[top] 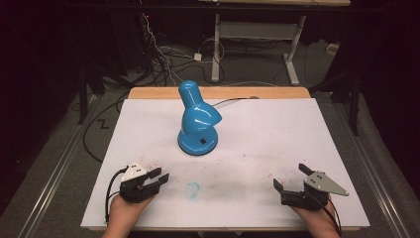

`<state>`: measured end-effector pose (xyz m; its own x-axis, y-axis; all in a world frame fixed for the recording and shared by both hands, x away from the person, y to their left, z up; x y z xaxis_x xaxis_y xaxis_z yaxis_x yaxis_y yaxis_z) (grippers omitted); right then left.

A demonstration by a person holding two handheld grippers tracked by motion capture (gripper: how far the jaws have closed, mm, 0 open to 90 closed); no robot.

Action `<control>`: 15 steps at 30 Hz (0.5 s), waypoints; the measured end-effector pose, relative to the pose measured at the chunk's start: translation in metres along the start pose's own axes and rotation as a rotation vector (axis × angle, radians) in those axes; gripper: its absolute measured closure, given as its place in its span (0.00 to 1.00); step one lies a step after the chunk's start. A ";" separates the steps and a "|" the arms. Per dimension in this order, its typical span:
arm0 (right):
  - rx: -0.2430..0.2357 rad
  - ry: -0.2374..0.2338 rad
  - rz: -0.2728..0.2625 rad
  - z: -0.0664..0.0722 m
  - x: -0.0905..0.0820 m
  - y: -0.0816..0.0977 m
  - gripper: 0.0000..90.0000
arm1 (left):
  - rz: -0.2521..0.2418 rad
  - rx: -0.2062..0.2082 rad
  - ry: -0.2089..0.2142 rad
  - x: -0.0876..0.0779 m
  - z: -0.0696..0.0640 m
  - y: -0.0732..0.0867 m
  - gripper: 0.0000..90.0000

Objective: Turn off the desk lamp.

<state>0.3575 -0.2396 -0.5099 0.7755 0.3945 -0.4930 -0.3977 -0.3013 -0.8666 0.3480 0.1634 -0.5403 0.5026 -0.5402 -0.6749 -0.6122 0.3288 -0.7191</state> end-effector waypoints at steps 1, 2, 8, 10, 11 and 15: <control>0.000 -0.001 0.000 0.000 0.000 0.000 0.00 | 0.003 -0.002 0.007 0.001 0.000 0.001 0.55; -0.001 -0.002 0.000 0.000 0.000 0.000 0.00 | 0.012 -0.002 0.015 0.002 0.001 0.001 0.50; -0.005 -0.004 0.000 0.000 0.000 0.001 0.00 | 0.025 0.010 0.001 0.004 0.003 0.002 0.20; -0.006 -0.005 0.002 0.000 0.000 0.001 0.00 | 0.012 0.006 0.001 0.003 0.003 0.001 0.15; -0.006 -0.005 0.002 0.000 0.000 0.001 0.00 | 0.008 0.010 -0.003 0.003 0.003 0.001 0.15; 0.000 -0.005 -0.001 0.001 -0.002 0.001 0.00 | -0.057 0.017 -0.023 -0.005 0.000 -0.007 0.00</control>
<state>0.3556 -0.2400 -0.5096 0.7730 0.3993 -0.4929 -0.3972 -0.3012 -0.8669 0.3496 0.1633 -0.5319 0.5502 -0.5407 -0.6363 -0.5720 0.3111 -0.7590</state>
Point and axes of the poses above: each handheld gripper's, and its own axes: x roughly forward along the jaws, y roughly out of its underside, z roughly to its left, the point moved 9 cm from there along x, roughly forward along the jaws, and after that the axes turned 9 degrees about z, right-handed, at the moved point
